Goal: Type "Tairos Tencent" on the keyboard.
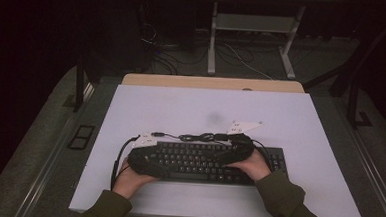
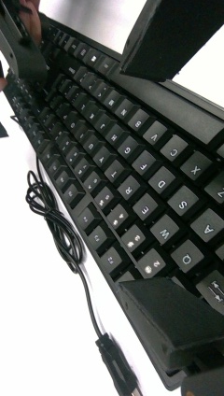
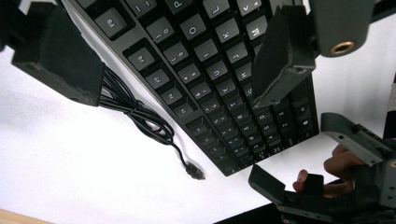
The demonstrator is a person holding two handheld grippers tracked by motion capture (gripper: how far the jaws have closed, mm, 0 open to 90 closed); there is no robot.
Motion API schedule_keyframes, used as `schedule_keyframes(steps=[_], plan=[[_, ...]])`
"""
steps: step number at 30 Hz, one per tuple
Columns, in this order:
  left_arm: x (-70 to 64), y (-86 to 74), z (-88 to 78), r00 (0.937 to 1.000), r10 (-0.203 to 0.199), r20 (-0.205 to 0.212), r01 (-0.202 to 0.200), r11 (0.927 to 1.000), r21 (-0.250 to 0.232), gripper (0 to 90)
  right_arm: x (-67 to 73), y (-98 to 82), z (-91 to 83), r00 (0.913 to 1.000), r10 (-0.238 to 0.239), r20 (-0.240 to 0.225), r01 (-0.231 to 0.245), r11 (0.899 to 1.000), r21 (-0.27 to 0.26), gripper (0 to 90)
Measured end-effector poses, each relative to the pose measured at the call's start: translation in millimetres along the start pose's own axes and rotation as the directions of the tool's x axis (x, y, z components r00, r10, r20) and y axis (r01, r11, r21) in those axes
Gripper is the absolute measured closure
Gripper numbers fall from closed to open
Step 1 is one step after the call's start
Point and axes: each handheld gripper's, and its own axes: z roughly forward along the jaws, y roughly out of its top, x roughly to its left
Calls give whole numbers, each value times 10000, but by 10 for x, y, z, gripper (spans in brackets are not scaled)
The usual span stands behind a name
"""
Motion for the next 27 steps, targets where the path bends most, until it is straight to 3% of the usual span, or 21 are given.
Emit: schedule_keyframes(steps=[7,11,27], plan=[[1,-5,10,10000,39,59,-39,10000,-10,0,-4,46,56,9999,24,-99,-24,10000,88,182],[-3,-5,9,10000,73,54,-73,10000,-16,0,-7,66,97,9998,3,-187,0,9999,160,235],[-13,-8,2,9998,177,-81,-177,9998,-94,0,25,105,277,9971,-28,-758,72,9983,575,567]])
